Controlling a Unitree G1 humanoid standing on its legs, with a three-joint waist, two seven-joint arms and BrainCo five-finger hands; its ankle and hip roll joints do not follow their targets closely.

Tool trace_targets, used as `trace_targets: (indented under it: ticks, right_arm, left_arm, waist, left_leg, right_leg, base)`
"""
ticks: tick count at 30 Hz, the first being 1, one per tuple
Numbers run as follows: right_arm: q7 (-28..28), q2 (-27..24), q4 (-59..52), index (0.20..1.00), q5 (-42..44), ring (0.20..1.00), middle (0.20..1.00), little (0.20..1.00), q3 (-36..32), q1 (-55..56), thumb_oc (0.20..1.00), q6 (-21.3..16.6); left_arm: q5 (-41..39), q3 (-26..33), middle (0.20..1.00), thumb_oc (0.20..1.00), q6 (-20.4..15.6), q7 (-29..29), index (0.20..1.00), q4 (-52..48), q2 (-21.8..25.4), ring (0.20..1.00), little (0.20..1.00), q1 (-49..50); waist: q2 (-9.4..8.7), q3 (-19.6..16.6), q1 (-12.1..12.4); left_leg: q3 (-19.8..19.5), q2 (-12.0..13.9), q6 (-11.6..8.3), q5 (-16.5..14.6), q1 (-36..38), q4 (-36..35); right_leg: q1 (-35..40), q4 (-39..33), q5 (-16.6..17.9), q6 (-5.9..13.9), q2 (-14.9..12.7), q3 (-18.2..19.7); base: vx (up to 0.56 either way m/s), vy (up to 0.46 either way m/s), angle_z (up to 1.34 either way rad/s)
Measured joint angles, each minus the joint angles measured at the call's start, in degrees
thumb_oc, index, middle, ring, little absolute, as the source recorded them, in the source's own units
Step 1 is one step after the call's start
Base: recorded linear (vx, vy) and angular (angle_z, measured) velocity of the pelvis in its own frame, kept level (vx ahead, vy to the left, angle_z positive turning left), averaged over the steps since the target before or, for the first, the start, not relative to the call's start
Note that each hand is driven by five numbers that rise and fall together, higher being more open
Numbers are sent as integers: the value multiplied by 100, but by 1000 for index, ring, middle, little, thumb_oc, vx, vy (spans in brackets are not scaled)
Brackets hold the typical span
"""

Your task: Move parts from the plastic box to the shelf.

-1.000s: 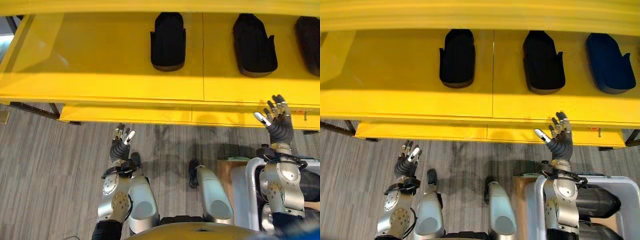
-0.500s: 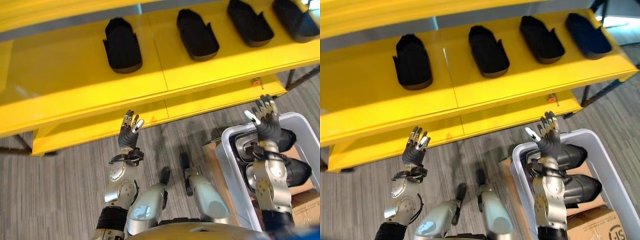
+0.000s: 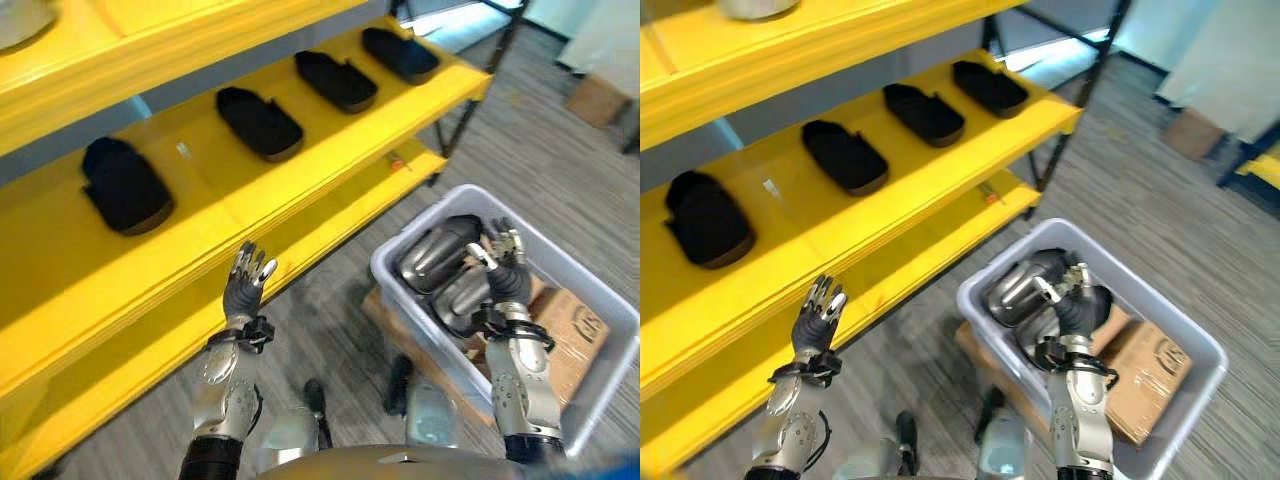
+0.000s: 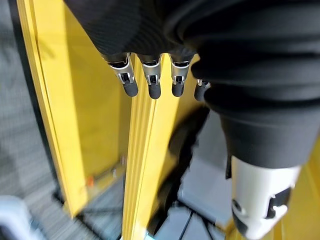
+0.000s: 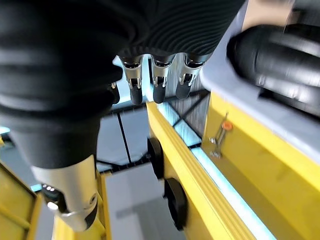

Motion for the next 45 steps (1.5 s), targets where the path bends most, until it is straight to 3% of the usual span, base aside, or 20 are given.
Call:
trace_targets:
  ticks: [2, 5, 6, 7, 8, 10, 12, 16, 21, 24, 26, 28, 30, 31, 33, 34, 38, 42, 43, 45]
  right_arm:
    - [-33, -2, -23, 1000, 6, 1000, 1000, 1000, 42, -34, 1000, -32]
    - [-135, -321, 134, 1000, 13, 1000, 1000, 1000, 244, -155, 1000, -117]
    - [-155, -509, 146, 1000, 24, 1000, 1000, 1000, 319, -121, 1000, -205]
    - [-171, -722, 230, 1000, 86, 1000, 1000, 1000, 274, -25, 1000, -268]
    - [-171, -1022, 549, 1000, 229, 1000, 1000, 1000, 295, -13, 1000, -345]
    - [-268, -1430, 764, 1000, 530, 1000, 1000, 1000, 384, 38, 1000, -352]
    - [-362, -1539, 645, 1000, 895, 1000, 1000, 1000, 410, 180, 1000, -445]
    - [-563, -1562, 415, 1000, 1558, 1000, 1000, 1000, 522, 115, 1000, -660]
    - [-674, -1579, 393, 1000, 1898, 1000, 1000, 1000, 444, 155, 1000, -637]
    - [-671, -1593, 356, 1000, 1948, 1000, 1000, 1000, 136, 338, 1000, -629]
    - [-666, -1657, 357, 1000, 2022, 1000, 1000, 1000, 11, 369, 1000, -588]
    - [-666, -1719, 357, 1000, 2027, 1000, 1000, 1000, -16, 371, 1000, -581]
    - [-651, -1758, 294, 1000, 2029, 1000, 1000, 1000, 17, 530, 1000, -577]
    - [-628, -1725, 325, 1000, 2034, 1000, 1000, 1000, 27, 587, 1000, -563]
    - [-605, -1685, 429, 1000, 2044, 1000, 1000, 1000, 22, 440, 1000, -540]
    - [-611, -1677, 439, 1000, 2056, 1000, 1000, 1000, 22, 430, 1000, -540]
    - [-632, -1668, 429, 1000, 2070, 1000, 1000, 1000, -187, 523, 1000, -584]
    - [-779, -1746, 426, 1000, 2070, 1000, 1000, 1000, -392, 599, 1000, -587]
    - [-777, -1757, 422, 1000, 2071, 1000, 1000, 1000, -421, 611, 1000, -585]
    - [-770, -1763, 420, 1000, 2071, 1000, 1000, 1000, -411, 685, 1000, -581]
  left_arm:
    - [10, -25, 1000, 1000, -39, 2, 1000, 5, 71, 1000, 1000, 6]
    - [12, -299, 1000, 1000, -172, 82, 1000, 209, -47, 1000, 1000, 131]
    - [13, -420, 1000, 1000, -206, 100, 1000, 272, -89, 1000, 1000, 169]
    - [14, -452, 1000, 1000, -271, 91, 1000, 371, -141, 1000, 1000, 149]
    - [13, -477, 1000, 1000, -435, 63, 1000, 524, -146, 1000, 1000, 79]
    - [11, -578, 1000, 1000, -601, 55, 1000, 590, -80, 1000, 1000, -20]
    - [0, -620, 1000, 1000, -640, 60, 1000, 563, 74, 1000, 1000, -78]
    - [0, -1011, 1000, 1000, -629, 75, 1000, 376, 111, 1000, 1000, -66]
    - [-15, -919, 1000, 1000, -458, 62, 1000, 292, 382, 1000, 1000, 6]
    - [-60, -849, 1000, 1000, -369, 22, 1000, 293, 428, 1000, 1000, 127]
    - [-72, -863, 1000, 1000, -333, -53, 1000, 293, 400, 1000, 1000, 224]
    - [-186, -890, 1000, 1000, -249, -72, 1000, 299, 402, 1000, 1000, 249]
    - [-244, -881, 1000, 1000, -214, -122, 1000, 252, 416, 1000, 1000, 323]
    - [-280, -851, 1000, 1000, -223, -165, 1000, 232, 413, 1000, 1000, 319]
    - [-295, -780, 1000, 1000, -210, -189, 1000, 292, 455, 1000, 1000, 431]
    - [-307, -780, 1000, 1000, -187, -189, 1000, 362, 475, 1000, 1000, 408]
    - [-441, -803, 1000, 1000, -162, -195, 1000, 385, 461, 1000, 1000, 410]
    - [-452, -797, 1000, 1000, -165, -200, 1000, 368, 393, 1000, 1000, 383]
    - [-450, -791, 1000, 1000, -166, -199, 1000, 354, 397, 1000, 1000, 366]
    - [-449, -790, 1000, 1000, -167, -199, 1000, 355, 399, 1000, 1000, 431]
  waist:
    - [-212, -161, -11]
    - [158, -111, 31]
    - [378, -161, 31]
    - [463, -199, -64]
    - [480, -202, -106]
    - [440, -242, 61]
    - [97, -244, -64]
    - [84, -258, -242]
    - [138, -364, -488]
    - [112, -386, -512]
    - [69, -375, -500]
    - [3, -367, -477]
    - [-74, -449, -501]
    - [-164, -468, -347]
    - [-140, -479, -232]
    - [-142, -467, -238]
    - [-101, -471, -383]
    - [221, -511, -446]
    - [375, -516, -431]
    - [391, -510, -384]
  left_leg:
    - [153, -52, -327, 112, 12, -23]
    - [-242, 269, -383, 244, -15, 130]
    - [-214, 378, -528, 238, -8, 81]
    - [-181, 486, -558, 252, -10, -11]
    - [-118, 614, -788, 268, -23, -29]
    - [291, 820, -773, 53, -193, -21]
    - [190, 823, -742, 124, -416, 55]
    - [206, 990, -195, 719, -405, 47]
    - [86, 1580, -824, 2111, -227, 371]
    - [-347, 1867, -1001, 2553, -425, 1265]
    - [-637, 1812, -1085, 2478, -673, 2073]
    - [-782, 1562, -1190, 1904, -885, 2650]
    - [-885, 1211, -1209, 1056, -1084, 2243]
    - [-896, 976, -1000, 918, -910, 1255]
    - [-1177, 1052, -1094, 1032, -763, -447]
    - [-1411, 1109, -1139, 1102, -792, -600]
    - [-1580, 1177, -1229, 1310, -806, -284]
    - [-1470, 1213, -1235, 1305, -419, -431]
    - [-1170, 1183, -1210, 1288, -312, -413]
    - [-924, 1028, -1206, 1290, -318, -424]
  right_leg:
    - [429, -638, 17, 219, -185, 529]
    - [218, -685, 58, 80, 229, 873]
    - [129, -626, 29, 32, 364, 929]
    - [-31, -541, -65, -13, 445, 918]
    - [-210, -271, -253, -136, 423, 762]
    - [-566, 106, -230, -136, 306, 356]
    - [-1050, 767, -632, -265, 238, 588]
    - [-1118, 839, -818, -505, 593, 646]
    - [-436, 91, -818, -671, 1298, 761]
    - [10, -266, -758, -1048, 1612, 853]
    - [172, -372, -732, -1258, 1683, 973]
    - [309, -574, -521, -1330, 1673, 1020]
    - [546, -1085, -407, -1327, 1760, 1207]
    - [591, -1275, -215, -1184, 1759, 1371]
    - [683, -1439, -89, -1083, 2011, 1655]
    - [733, -1420, -88, -1086, 2067, 1680]
    - [870, -1438, -300, -839, 2046, 1660]
    - [839, -1471, -152, -1058, 2077, 1725]
    - [842, -1476, -119, -1014, 1958, 1761]
    - [791, -1445, -134, -850, 1747, 1808]
  base:
    - [-7, -139, -46]
    - [-14, -199, -76]
    - [3, -225, -74]
    - [21, -340, -42]
    - [45, -279, -40]
    - [54, -300, -72]
    - [41, -259, -15]
    - [84, -248, -19]
    - [138, -268, -34]
    - [132, -193, -39]
    - [44, -64, -43]
    - [154, 70, -36]
    - [175, 139, -19]
    - [118, 144, -52]
    - [98, 137, -91]
    - [81, 145, -77]
    - [80, 218, -36]
    - [150, 253, -2]
    - [190, 399, 21]
    - [45, 248, 8]
